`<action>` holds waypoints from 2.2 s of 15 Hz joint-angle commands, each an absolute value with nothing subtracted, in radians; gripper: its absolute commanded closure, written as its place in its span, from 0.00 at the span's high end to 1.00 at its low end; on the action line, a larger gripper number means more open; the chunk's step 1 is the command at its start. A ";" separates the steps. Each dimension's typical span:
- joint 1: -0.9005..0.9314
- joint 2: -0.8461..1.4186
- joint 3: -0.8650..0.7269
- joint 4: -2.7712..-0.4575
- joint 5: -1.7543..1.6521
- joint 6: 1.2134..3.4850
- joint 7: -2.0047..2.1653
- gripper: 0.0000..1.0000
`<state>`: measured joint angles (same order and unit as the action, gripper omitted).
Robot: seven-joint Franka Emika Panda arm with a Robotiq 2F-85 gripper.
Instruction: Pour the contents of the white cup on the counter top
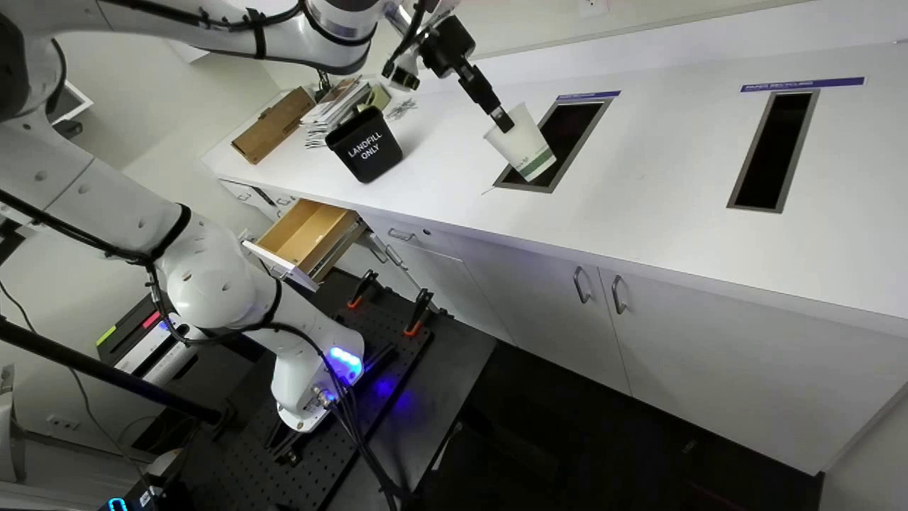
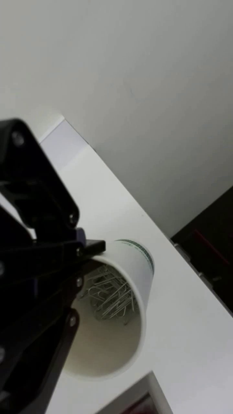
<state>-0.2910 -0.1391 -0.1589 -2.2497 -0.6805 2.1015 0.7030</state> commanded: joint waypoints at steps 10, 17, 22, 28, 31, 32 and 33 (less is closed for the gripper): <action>-0.270 -0.055 -0.185 -2.203 -0.846 2.093 0.857 0.01; -0.292 0.129 -0.265 -2.081 -0.943 2.209 0.863 0.01; -0.284 0.288 -0.316 -1.953 -1.032 2.215 0.921 0.01; -0.270 0.459 -0.320 -1.823 -1.159 2.179 1.046 0.01; -0.263 0.523 -0.315 -1.782 -1.192 2.167 1.084 0.01; -0.260 0.541 -0.315 -1.770 -1.201 2.158 1.097 0.01; -0.256 0.560 -0.315 -1.758 -1.209 2.147 1.112 0.01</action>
